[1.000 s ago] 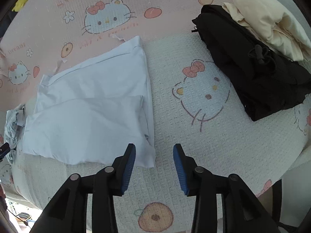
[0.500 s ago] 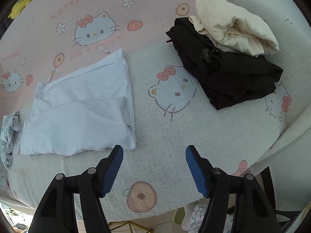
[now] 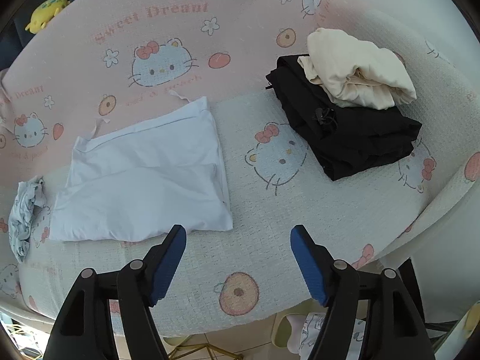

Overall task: Fold clothes
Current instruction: 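Open both grippers and move them back from the folded shirt, then grasp the folded white shirt with both grippers and lift it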

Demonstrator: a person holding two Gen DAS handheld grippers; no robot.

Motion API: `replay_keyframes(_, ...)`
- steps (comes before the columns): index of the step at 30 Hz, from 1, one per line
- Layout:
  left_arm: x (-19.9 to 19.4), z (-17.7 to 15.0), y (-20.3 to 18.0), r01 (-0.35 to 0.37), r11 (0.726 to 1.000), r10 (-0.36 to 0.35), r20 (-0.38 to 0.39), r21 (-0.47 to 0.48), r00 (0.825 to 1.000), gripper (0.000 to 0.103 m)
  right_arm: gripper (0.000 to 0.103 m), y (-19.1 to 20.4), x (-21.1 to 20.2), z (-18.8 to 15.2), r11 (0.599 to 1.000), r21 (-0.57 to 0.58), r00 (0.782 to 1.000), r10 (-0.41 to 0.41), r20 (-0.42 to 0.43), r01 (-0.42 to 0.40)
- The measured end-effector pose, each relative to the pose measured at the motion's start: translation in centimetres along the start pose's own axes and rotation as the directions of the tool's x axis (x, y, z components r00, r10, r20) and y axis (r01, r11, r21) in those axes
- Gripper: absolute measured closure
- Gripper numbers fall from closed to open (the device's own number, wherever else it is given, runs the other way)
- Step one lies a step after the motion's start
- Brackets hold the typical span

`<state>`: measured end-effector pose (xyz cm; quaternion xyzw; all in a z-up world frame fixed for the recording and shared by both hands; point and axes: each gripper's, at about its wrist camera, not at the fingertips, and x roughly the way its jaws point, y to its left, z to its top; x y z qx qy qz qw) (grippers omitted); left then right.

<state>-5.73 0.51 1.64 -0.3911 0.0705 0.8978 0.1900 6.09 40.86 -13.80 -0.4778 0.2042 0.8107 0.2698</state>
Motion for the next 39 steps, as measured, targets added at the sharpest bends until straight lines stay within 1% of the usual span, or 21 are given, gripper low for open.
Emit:
replay_keyframes(1,-0.6,0.3,-0.4,0.040,0.999,-0.040,0.018,0.005,0.999,0.020,0.031,0.1,0.1,-0.1,1.000,0.004,1.000,0.007,-0.004,-0.007)
replay_keyframes(2,-0.1,0.2,-0.8,0.076,0.997,-0.076,0.026,0.005,0.997,0.015,0.031,0.2,0.3,-0.1,1.000,0.008,1.000,0.014,-0.008,-0.014)
replay_keyframes(3,0.5,0.0,-1.2,0.112,0.994,-0.112,0.034,0.006,0.993,0.015,0.031,0.3,0.4,-0.2,1.000,0.012,1.000,0.021,-0.012,-0.021)
replay_keyframes(5,3.3,-0.6,-2.1,0.162,0.987,-0.162,-0.028,-0.025,0.986,0.015,0.031,0.5,0.8,-0.4,0.999,0.028,0.999,0.039,-0.026,-0.038)
replay_keyframes(7,6.0,-1.6,-3.0,0.197,0.978,-0.202,-0.069,-0.071,0.977,0.015,0.031,0.4,1.4,-0.7,0.996,0.059,0.997,0.065,-0.051,-0.062)
replay_keyframes(9,8.6,-2.6,-3.8,0.229,0.966,-0.242,-0.107,-0.118,0.964,0.015,0.031,0.4,1.9,-1.1,0.995,0.070,0.995,0.079,-0.069,-0.074)
replay_keyframes(11,11.2,-3.6,-4.7,0.259,0.952,-0.283,-0.144,-0.166,0.948,0.015,0.031,0.6,2.1,-1.5,0.995,0.067,0.994,0.074,-0.076,-0.069)
replay_keyframes(14,13.1,-4.2,-5.7,0.252,0.954,-0.278,-0.155,-0.164,0.948,0.015,0.031,0.8,2.5,-1.9,0.996,0.057,0.994,0.078,-0.079,-0.073)
replay_keyframes(16,14.2,-4.5,-6.4,0.242,0.958,-0.266,-0.161,-0.156,0.950,0.015,0.031,0.9,3.0,-2.0,0.993,0.063,0.992,0.100,-0.080,-0.095)
replay_keyframes(18,15.6,-4.7,-6.7,0.246,0.953,-0.276,-0.173,-0.177,0.945,0.015,0.031,1.1,3.8,-2.2,0.989,0.076,0.987,0.134,-0.087,-0.128)
replay_keyframes(20,17.1,-5.1,-6.8,0.258,0.942,-0.294,-0.156,-0.215,0.943,0.015,0.031,1.2,4.8,-2.3,0.985,0.089,0.983,0.155,-0.097,-0.147)
replay_keyframes(21,17.8,-5.5,-6.9,0.241,0.942,-0.277,-0.138,-0.234,0.951,0.015,0.031,1.3,5.3,-2.4,0.984,0.097,0.982,0.159,-0.103,-0.150)
replay_keyframes(23,19.7,-6.2,-7.2,0.178,0.947,-0.222,-0.142,-0.268,0.965,0.015,0.031,1.2,6.3,-2.7,0.976,0.137,0.977,0.183,-0.109,-0.168)
replay_keyframes(24,20.7,-6.5,-7.5,0.166,0.945,-0.216,-0.156,-0.282,0.964,0.015,0.031,1.1,6.7,-2.9,0.968,0.162,0.972,0.209,-0.111,-0.190)
replay_keyframes(26,22.0,-7.2,-7.9,0.172,0.934,-0.238,-0.185,-0.314,0.954,0.015,0.031,0.8,7.4,-3.3,0.949,0.212,0.958,0.262,-0.120,-0.233)
replay_keyframes(29,23.1,-8.2,-8.8,0.226,0.906,-0.313,-0.205,-0.358,0.927,0.015,0.031,0.2,7.9,-3.9,0.920,0.277,0.943,0.315,-0.106,-0.277)
replay_keyframes(32,24.1,-8.9,-9.2,0.221,0.889,-0.329,-0.225,-0.401,0.917,0.015,0.031,-0.3,8.4,-4.4,0.896,0.324,0.933,0.349,-0.090,-0.304)
replay_keyframes(33,24.4,-9.2,-9.0,0.211,0.877,-0.329,-0.219,-0.433,0.919,0.015,0.031,-0.5,8.7,-4.6,0.879,0.359,0.926,0.367,-0.086,-0.315)
replay_keyframes(35,25.1,-10.0,-8.5,0.199,0.838,-0.340,-0.199,-0.509,0.919,0.015,0.031,-1.0,9.4,-5.0,0.829,0.438,0.906,0.417,-0.070,-0.347)
replay_keyframes(38,26.6,-11.2,-7.7,0.188,0.758,-0.379,-0.186,-0.625,0.907,0.015,0.031,-1.6,10.5,-5.6,0.749,0.546,0.880,0.473,-0.044,-0.376)
replay_keyframes(39,26.6,-11.3,-7.7,0.192,0.751,-0.375,-0.169,-0.632,0.911,0.015,0.031,-1.6,10.9,-5.8,0.727,0.573,0.875,0.482,-0.036,-0.377)
